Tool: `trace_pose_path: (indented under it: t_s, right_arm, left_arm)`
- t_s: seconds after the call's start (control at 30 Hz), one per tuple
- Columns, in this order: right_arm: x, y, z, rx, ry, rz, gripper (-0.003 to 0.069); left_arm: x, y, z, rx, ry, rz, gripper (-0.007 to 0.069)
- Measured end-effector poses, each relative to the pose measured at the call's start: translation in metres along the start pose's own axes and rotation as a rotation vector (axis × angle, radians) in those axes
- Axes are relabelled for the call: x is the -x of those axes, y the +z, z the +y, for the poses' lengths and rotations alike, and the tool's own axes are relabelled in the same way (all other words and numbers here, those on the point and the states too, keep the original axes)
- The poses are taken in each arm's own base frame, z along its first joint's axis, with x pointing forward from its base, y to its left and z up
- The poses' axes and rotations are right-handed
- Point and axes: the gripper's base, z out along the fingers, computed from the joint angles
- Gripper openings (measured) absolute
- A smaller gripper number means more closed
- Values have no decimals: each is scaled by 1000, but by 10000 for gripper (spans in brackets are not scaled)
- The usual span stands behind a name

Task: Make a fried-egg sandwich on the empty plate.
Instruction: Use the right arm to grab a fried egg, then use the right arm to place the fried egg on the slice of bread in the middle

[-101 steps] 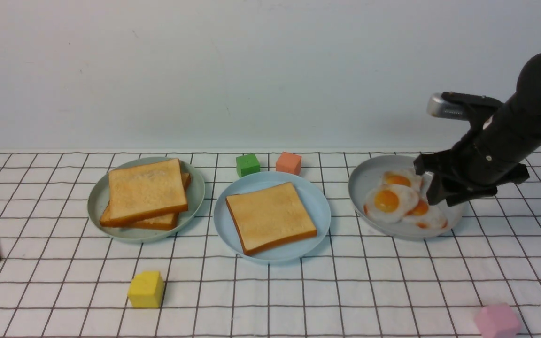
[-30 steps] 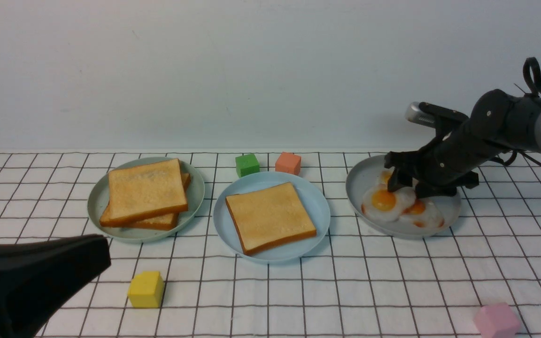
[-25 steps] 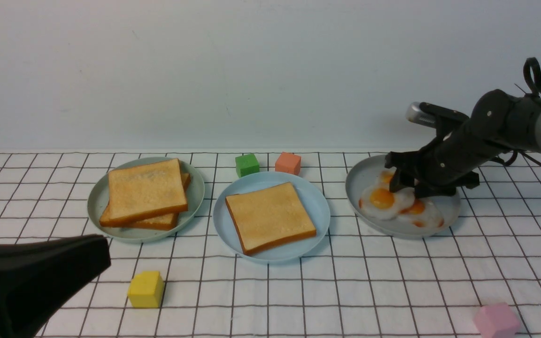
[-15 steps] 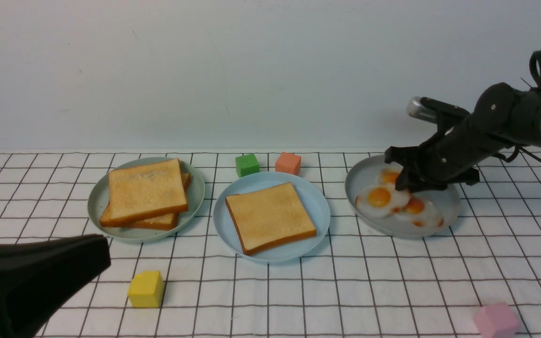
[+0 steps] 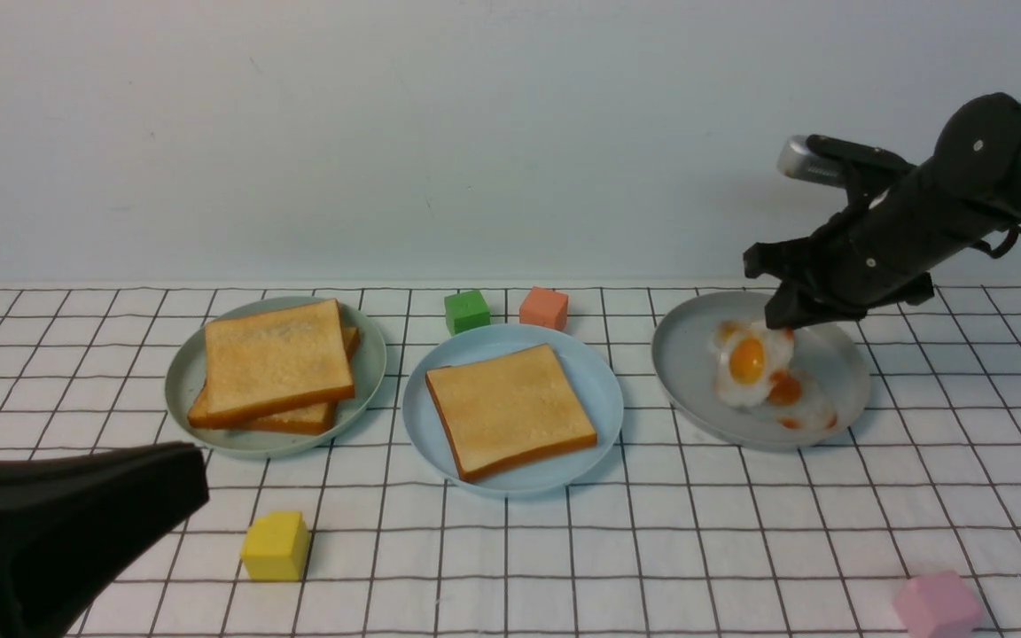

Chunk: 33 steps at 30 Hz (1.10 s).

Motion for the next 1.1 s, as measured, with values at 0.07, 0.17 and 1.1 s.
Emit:
trace_pose_path:
  t_s: [0.07,0.17,1.1]
  right_arm:
    - [1,-11,5,16,-6,-3,46]
    - [4,-26,11,46,-9,-22,46]
    - [-32,74,110,608,212,57,53]
  left_arm:
    - [0,0,0,0,0,0,-13]
    - [0,0,0,0,0,0,-13]
    - [0,0,1,16,46,-2,-13]
